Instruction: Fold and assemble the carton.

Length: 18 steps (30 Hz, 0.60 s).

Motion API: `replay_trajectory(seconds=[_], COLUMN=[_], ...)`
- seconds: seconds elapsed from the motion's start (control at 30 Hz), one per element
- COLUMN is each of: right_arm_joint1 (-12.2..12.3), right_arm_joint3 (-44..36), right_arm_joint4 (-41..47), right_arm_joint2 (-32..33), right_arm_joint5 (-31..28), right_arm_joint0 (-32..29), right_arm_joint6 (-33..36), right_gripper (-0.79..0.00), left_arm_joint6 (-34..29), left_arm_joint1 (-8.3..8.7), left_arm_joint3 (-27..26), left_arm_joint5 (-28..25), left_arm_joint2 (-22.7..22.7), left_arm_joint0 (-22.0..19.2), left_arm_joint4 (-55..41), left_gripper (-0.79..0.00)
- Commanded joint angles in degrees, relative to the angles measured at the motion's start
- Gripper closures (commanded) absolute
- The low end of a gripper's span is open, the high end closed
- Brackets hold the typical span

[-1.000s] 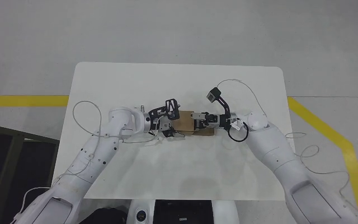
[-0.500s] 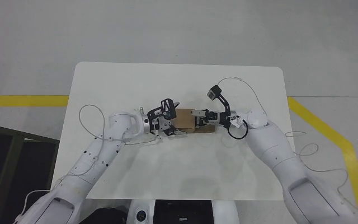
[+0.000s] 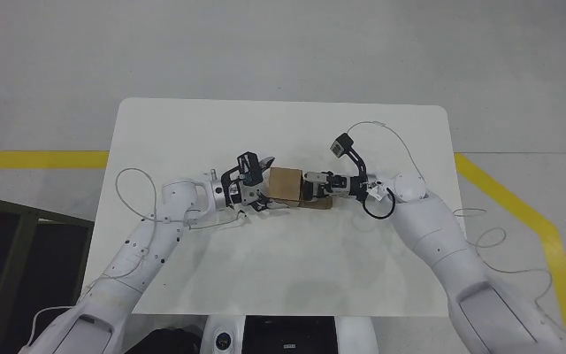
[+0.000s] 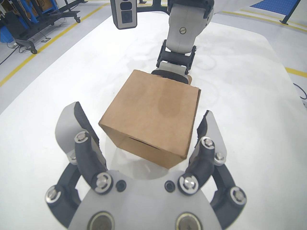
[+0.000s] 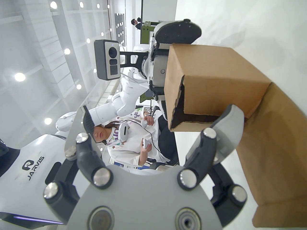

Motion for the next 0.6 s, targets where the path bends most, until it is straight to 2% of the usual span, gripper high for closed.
replay_trajectory(seconds=[0.0, 0.57], right_arm_joint1=[-0.11, -2.20], right_arm_joint3=[0.04, 0.89], right_arm_joint4=[-0.03, 0.38], right_arm_joint2=[0.01, -1.24], right_arm_joint5=[0.10, 0.76], right_arm_joint0=[0.03, 1.25], right_arm_joint6=[0.11, 0.76], right_gripper=[-0.785, -0.785], left_arm_joint6=[0.56, -0.08], left_arm_joint1=[-0.01, -1.11], left_arm_joint3=[0.16, 1.31], left_arm_joint5=[-0.38, 1.61], left_arm_joint2=[0.12, 2.27], left_arm_joint0=[-0.18, -1.46], left_arm_joint4=[0.37, -0.14], left_gripper=[-0.785, -0.785])
